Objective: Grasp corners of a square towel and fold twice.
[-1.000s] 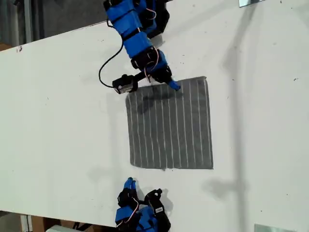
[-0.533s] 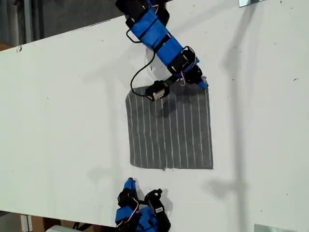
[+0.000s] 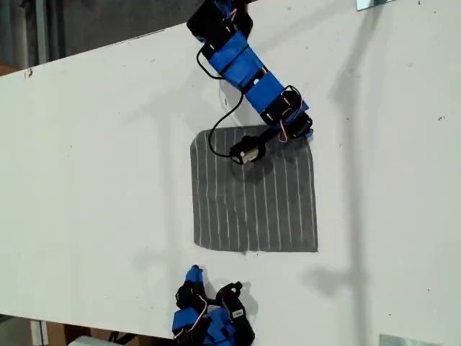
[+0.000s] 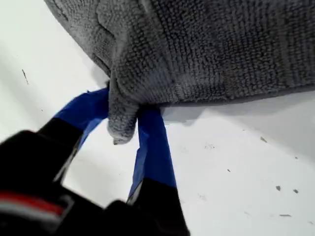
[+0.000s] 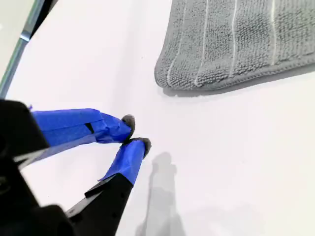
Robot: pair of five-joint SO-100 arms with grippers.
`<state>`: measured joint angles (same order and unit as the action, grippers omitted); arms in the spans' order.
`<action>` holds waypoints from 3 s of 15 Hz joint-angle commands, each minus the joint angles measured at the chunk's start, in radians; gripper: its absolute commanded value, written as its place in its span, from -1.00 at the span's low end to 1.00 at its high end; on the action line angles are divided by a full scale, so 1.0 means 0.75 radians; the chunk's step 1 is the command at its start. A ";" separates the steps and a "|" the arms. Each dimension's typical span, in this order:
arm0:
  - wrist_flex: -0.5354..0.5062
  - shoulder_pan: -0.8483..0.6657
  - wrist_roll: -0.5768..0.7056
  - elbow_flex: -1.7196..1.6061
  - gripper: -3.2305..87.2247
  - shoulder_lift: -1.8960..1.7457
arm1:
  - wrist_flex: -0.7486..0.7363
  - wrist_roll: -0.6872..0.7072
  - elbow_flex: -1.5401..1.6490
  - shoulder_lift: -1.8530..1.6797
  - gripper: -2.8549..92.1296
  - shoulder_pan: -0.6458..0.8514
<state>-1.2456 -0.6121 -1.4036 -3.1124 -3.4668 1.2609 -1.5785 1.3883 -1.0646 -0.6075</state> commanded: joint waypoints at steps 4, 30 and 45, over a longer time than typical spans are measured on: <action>-0.258 0.697 -0.356 0.732 -0.88 0.761 | -0.022 0.033 -0.025 0.035 -0.94 0.049; 0.182 1.646 -0.599 2.227 -0.39 3.097 | -0.053 0.039 -0.025 0.112 -0.94 0.016; -0.123 1.597 -0.260 2.996 -0.93 3.246 | 0.403 0.051 -0.548 -0.112 -0.94 -0.029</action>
<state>-1.3192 0.6274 -1.6383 -0.9204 -0.9189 1.5294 -1.5509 1.0416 -1.0155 -0.6259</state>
